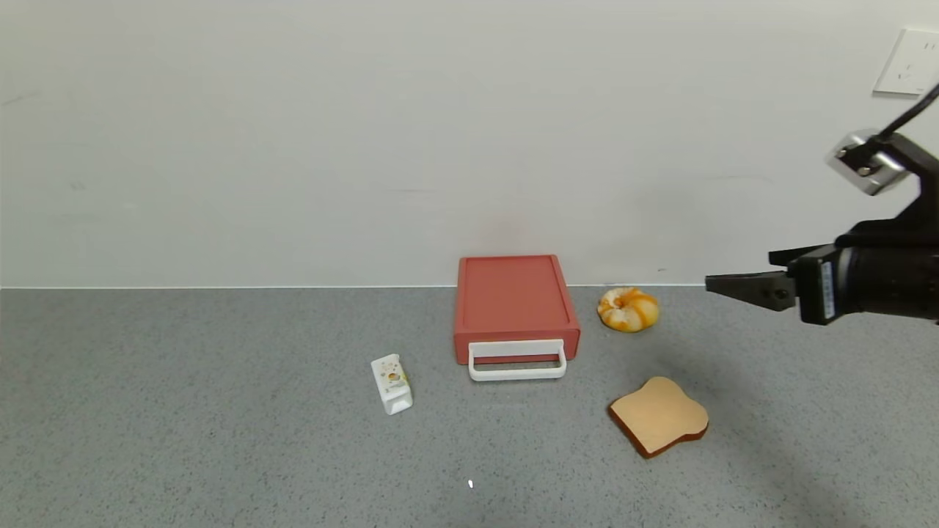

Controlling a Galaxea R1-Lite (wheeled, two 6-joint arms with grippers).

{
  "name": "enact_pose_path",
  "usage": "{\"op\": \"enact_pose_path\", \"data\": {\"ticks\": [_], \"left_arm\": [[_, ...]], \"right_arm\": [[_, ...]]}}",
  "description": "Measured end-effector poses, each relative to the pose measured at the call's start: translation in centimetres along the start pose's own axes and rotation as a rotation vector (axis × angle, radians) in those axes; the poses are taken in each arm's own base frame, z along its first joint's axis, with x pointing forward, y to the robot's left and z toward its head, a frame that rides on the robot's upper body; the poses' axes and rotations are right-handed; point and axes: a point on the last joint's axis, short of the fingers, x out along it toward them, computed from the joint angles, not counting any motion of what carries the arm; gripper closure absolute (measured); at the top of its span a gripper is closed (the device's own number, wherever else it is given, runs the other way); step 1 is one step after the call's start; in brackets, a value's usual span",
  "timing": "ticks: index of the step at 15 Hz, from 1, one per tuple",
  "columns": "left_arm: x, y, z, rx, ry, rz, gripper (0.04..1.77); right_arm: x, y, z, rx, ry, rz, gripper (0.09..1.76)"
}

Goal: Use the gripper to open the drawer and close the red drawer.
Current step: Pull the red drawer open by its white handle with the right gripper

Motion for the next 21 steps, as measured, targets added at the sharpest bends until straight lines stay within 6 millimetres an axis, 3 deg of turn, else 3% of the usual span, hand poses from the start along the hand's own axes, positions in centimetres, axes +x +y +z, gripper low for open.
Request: {"op": "enact_pose_path", "data": {"ticks": [5, 9, 15, 21], "left_arm": [[0.0, 0.0, 0.0, -0.001, 0.0, -0.002, 0.09], [0.0, 0.0, 0.0, -0.001, 0.0, 0.0, 0.09], [0.0, 0.0, 0.0, -0.001, 0.0, 0.001, 0.09], [0.0, 0.0, 0.0, -0.001, 0.0, 0.0, 0.09]], "right_arm": [[7.1, 3.2, 1.0, -0.047, 0.093, 0.135, 0.14], [11.5, 5.9, 0.9, -0.079, 0.135, 0.193, 0.14], [14.8, 9.1, -0.3, -0.077, 0.277, 0.257, 0.14], [16.5, 10.3, -0.4, -0.081, 0.328, 0.269, 0.14]]}}
